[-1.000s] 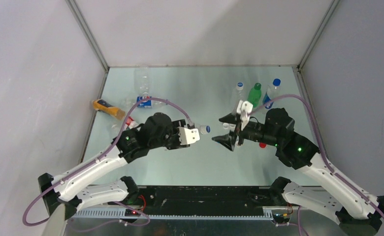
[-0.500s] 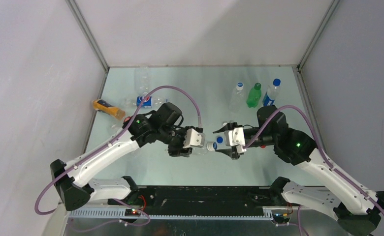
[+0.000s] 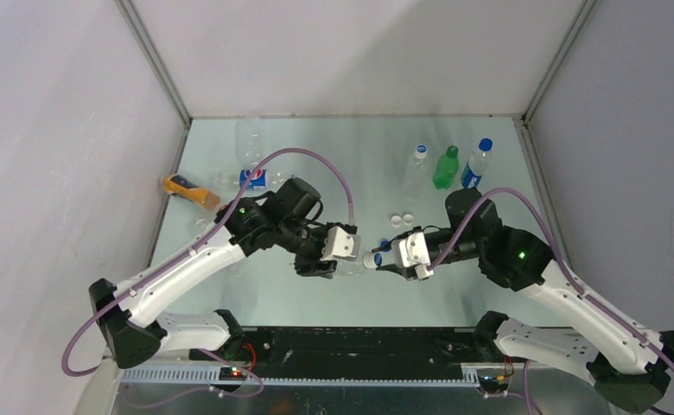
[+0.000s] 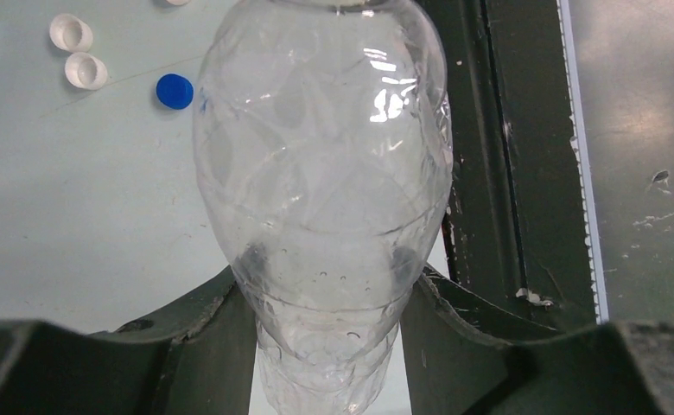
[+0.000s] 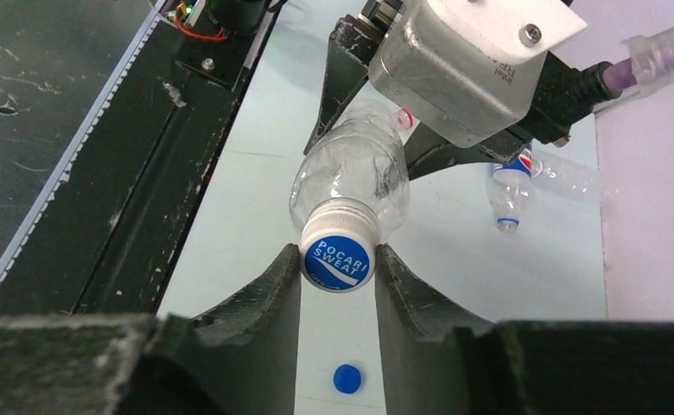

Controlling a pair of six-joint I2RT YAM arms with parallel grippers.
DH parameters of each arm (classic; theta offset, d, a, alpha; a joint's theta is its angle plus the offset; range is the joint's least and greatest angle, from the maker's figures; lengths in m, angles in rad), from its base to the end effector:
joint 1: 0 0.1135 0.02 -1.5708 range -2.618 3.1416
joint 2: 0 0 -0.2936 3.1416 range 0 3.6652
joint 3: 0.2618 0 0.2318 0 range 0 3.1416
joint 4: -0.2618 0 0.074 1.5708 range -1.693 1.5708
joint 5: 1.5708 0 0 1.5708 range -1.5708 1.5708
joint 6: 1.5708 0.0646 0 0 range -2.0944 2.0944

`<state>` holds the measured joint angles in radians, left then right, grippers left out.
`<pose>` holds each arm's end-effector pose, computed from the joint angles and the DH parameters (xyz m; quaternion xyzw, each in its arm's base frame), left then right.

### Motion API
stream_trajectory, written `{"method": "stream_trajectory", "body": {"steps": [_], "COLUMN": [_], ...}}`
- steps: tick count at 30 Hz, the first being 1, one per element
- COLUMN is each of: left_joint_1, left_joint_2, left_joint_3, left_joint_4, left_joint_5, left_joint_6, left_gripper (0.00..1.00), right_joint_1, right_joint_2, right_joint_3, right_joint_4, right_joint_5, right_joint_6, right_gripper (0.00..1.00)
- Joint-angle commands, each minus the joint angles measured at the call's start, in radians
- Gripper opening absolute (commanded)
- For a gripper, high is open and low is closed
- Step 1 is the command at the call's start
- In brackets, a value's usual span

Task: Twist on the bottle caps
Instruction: Screw the bottle cap onto the plastic bottle.

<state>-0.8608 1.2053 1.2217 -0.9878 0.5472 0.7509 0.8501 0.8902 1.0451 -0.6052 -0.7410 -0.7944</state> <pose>0.1119 -0.1818 0.3447 0.7189 0.5795 -0.2734 0.2696 0.0707 0.1465 0.3826 -0.7095 0.3964 0.3204 0.4866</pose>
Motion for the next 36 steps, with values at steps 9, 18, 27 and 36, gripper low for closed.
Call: {"method": "stream_trajectory", "body": {"steps": [9, 18, 27, 36], "left_joint_1": [-0.037, -0.275, -0.174, 0.038], "left_joint_2": [-0.169, -0.332, -0.367, -0.248], "left_joint_3": [-0.138, -0.400, -0.411, -0.177], "left_joint_4": [0.367, 0.749, 0.628, 0.240], "left_joint_5": [-0.284, -0.949, -0.724, -0.164], "left_joint_6": [-0.153, -0.028, -0.057, -0.032], "left_gripper": [0.02, 0.04, 0.00, 0.00], "right_joint_1": [0.027, -0.035, -0.036, -0.036], "right_joint_2": [0.087, 0.135, 0.045, -0.052], "right_joint_3": [0.031, -0.081, -0.103, -0.103], "right_joint_4": [0.142, 0.336, 0.507, 0.313], "right_joint_5": [0.160, 0.517, 0.471, 0.136], "right_joint_6": [0.578, 1.613, 1.301, 0.289], "right_gripper": [0.01, 0.00, 0.33, 0.61]}}
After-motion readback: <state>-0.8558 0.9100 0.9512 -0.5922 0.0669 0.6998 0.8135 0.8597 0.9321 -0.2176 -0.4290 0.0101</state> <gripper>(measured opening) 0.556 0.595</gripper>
